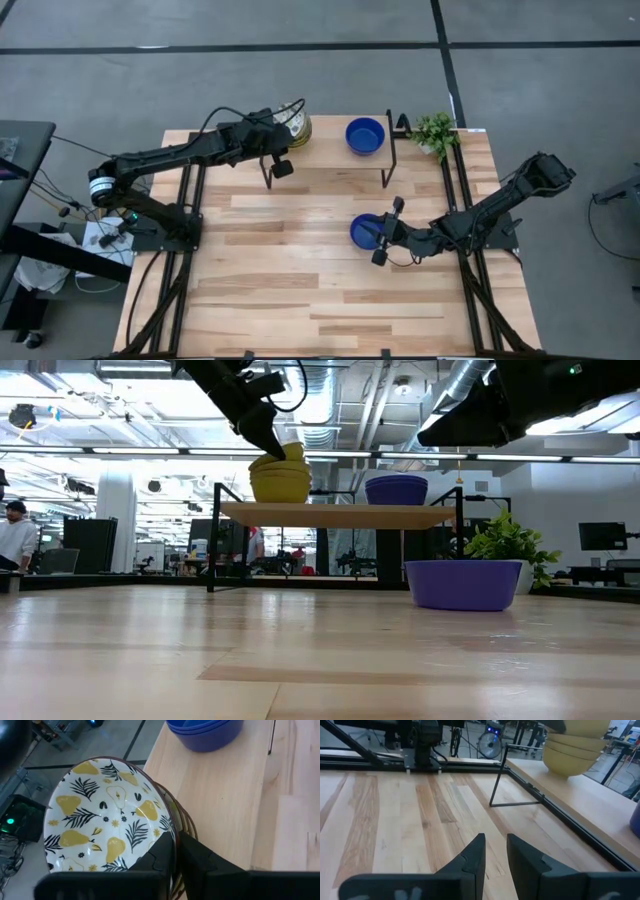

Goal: Pick & Place Mini bowls
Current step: Stack the white patterned bowl on top of the white patterned bowl on the shelf, then stack the blue bowl on top of the blue bowl on the shelf

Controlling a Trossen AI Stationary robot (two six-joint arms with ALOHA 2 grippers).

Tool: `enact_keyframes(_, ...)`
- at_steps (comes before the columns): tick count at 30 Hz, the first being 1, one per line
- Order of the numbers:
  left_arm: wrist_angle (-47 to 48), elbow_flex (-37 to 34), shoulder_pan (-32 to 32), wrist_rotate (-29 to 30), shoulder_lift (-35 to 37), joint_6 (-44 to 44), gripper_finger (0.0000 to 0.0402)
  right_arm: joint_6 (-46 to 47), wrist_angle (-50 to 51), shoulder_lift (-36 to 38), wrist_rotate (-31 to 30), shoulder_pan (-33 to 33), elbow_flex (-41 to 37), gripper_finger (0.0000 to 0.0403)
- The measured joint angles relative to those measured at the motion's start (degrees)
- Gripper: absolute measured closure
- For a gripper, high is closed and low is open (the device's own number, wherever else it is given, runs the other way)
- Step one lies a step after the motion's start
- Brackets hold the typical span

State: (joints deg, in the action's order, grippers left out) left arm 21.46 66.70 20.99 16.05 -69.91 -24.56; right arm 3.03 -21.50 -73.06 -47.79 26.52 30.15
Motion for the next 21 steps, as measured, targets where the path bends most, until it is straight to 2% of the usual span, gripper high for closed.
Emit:
enact_keyframes(5,0.0,0.0,0.0,0.0,0.0,0.0,0.0367,0.0,0.0,0.0,0.0,0.0,0.0,0.0333)
enact_keyframes(15,-0.2,0.0,0.0,0.2,0.1,0.0,0.0290,0.0,0.0,0.0,0.0,0.0,0.0,0.0333)
enact_keyframes(21,-0.1,0.0,0.0,0.6,1.0,0.0,0.0271,0.0,0.2,0.0,0.0,0.0,0.0,0.0333)
